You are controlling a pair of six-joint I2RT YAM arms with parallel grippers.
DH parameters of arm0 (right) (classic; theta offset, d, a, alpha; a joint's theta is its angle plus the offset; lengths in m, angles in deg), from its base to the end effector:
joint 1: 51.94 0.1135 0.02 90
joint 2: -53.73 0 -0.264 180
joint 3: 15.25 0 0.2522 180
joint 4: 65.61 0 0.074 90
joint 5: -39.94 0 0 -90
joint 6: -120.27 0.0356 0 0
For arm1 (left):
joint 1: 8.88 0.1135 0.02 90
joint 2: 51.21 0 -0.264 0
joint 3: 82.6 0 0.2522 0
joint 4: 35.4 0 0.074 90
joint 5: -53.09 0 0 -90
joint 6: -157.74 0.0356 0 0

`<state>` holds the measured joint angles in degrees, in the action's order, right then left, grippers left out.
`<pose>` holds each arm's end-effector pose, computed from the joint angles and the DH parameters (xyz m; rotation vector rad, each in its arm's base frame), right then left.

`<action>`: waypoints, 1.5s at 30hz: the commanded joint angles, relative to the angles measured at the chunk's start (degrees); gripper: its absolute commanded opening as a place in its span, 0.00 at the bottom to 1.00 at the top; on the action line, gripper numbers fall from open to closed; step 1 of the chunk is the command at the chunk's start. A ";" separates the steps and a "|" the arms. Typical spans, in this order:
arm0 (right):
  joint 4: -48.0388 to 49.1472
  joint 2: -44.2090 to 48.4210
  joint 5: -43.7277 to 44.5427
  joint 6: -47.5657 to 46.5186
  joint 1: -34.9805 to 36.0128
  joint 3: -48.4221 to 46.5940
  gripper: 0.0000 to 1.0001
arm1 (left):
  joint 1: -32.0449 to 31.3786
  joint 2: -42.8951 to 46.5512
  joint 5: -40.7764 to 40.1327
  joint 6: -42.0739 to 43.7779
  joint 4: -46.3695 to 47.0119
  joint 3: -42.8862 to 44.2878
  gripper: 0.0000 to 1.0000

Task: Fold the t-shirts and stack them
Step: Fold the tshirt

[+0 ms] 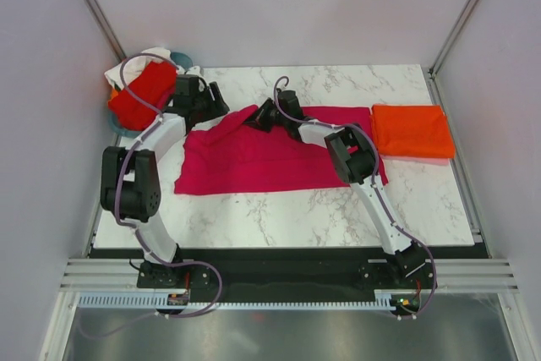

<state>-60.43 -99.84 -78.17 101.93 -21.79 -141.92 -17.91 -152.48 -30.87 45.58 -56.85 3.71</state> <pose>0.4924 0.3054 0.0779 0.4421 2.2491 1.5460 0.3977 -0.0670 0.2424 -0.1962 2.2254 -0.4167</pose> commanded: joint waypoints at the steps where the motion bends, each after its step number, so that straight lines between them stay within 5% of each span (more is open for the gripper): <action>1: -2.59 0.56 0.87 -1.70 0.17 1.72 0.00 | 2.53 -2.87 -3.33 -2.72 -2.95 1.98 0.69; 13: -2.50 0.65 0.61 -1.70 -0.09 1.98 0.00 | 5.52 -9.37 6.51 -1.32 -5.41 4.26 0.63; 20: -2.59 0.74 0.70 -1.70 -0.01 1.98 0.00 | 5.52 -10.87 8.37 -1.93 -4.62 5.32 0.36; 24: -2.59 0.56 0.78 -1.61 -0.01 1.81 0.00 | 5.52 -11.14 10.73 -1.49 -3.57 5.67 0.04; 41: -1.80 1.09 0.87 -1.08 -0.01 2.42 0.00 | 5.96 -8.24 6.09 -0.88 0.12 9.09 0.02; 43: -1.45 1.52 1.31 -0.82 -0.09 3.47 0.06 | 6.49 -9.55 4.77 -0.70 -0.83 12.59 0.02; 45: 0.03 2.75 1.84 -0.56 -0.09 4.88 0.28 | 7.37 -11.30 4.59 -0.70 -1.72 15.67 0.02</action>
<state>-59.52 -98.93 -77.96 102.23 -21.79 -140.04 -11.84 -163.24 -24.36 43.97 -60.06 13.13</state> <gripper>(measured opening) 0.208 0.028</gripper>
